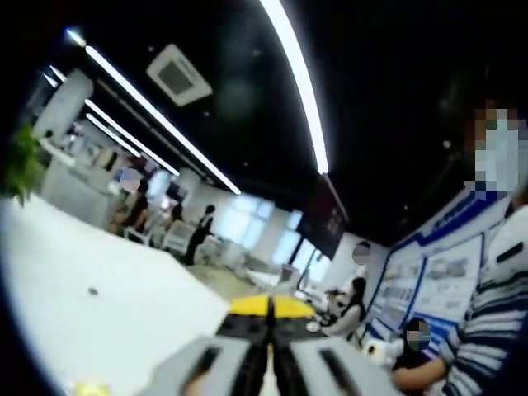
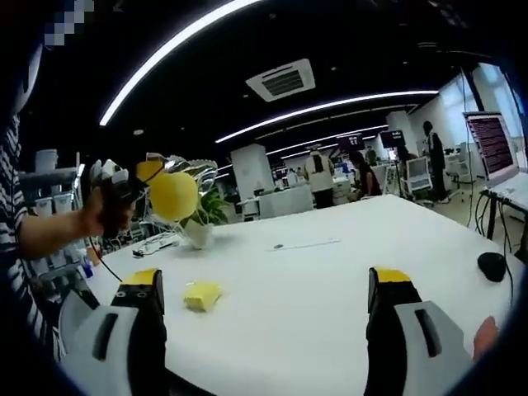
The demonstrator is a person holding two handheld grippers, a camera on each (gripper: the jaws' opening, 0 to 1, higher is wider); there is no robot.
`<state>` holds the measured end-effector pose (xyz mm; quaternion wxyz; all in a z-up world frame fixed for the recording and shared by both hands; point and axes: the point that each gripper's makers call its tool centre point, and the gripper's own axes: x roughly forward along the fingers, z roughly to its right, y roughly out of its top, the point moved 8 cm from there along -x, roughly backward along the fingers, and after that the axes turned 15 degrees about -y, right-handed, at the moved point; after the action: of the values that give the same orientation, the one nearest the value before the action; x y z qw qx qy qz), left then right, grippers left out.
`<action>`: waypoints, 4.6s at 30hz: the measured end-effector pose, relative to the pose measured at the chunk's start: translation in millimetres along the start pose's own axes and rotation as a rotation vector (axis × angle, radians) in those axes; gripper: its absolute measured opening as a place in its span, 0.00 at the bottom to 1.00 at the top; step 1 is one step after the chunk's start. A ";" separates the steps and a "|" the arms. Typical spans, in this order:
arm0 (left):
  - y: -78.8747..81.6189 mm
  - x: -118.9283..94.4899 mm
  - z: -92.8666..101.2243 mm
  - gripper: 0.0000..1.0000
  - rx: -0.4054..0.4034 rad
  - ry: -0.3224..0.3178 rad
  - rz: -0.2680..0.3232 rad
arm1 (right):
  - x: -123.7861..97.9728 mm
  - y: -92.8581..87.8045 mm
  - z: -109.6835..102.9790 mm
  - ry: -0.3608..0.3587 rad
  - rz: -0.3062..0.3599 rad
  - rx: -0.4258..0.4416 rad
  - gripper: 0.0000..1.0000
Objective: Compare the silicone blocks by pressing each to a similar depth, holding the contact briefly, and releasing to observe deformation and rebound differences across the visible hardness samples.
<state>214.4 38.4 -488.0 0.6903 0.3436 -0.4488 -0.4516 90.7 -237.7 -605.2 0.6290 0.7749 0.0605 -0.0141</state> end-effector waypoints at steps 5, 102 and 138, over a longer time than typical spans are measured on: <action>-1.7 8.3 1.0 0.00 -0.023 -0.025 0.006 | 8.1 8.3 -9.0 0.055 0.018 -0.003 0.96; -2.5 1.4 6.0 0.00 0.015 0.018 -0.021 | 96.2 66.2 -131.5 0.702 -0.196 0.062 0.03; -7.5 9.1 16.7 0.00 0.002 0.047 0.013 | 89.1 63.8 -126.4 0.726 -0.184 0.132 0.09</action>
<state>198.3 26.1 -485.7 0.7033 0.3517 -0.4352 -0.4386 179.3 -120.3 -525.5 0.5115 0.7596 0.3478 0.2011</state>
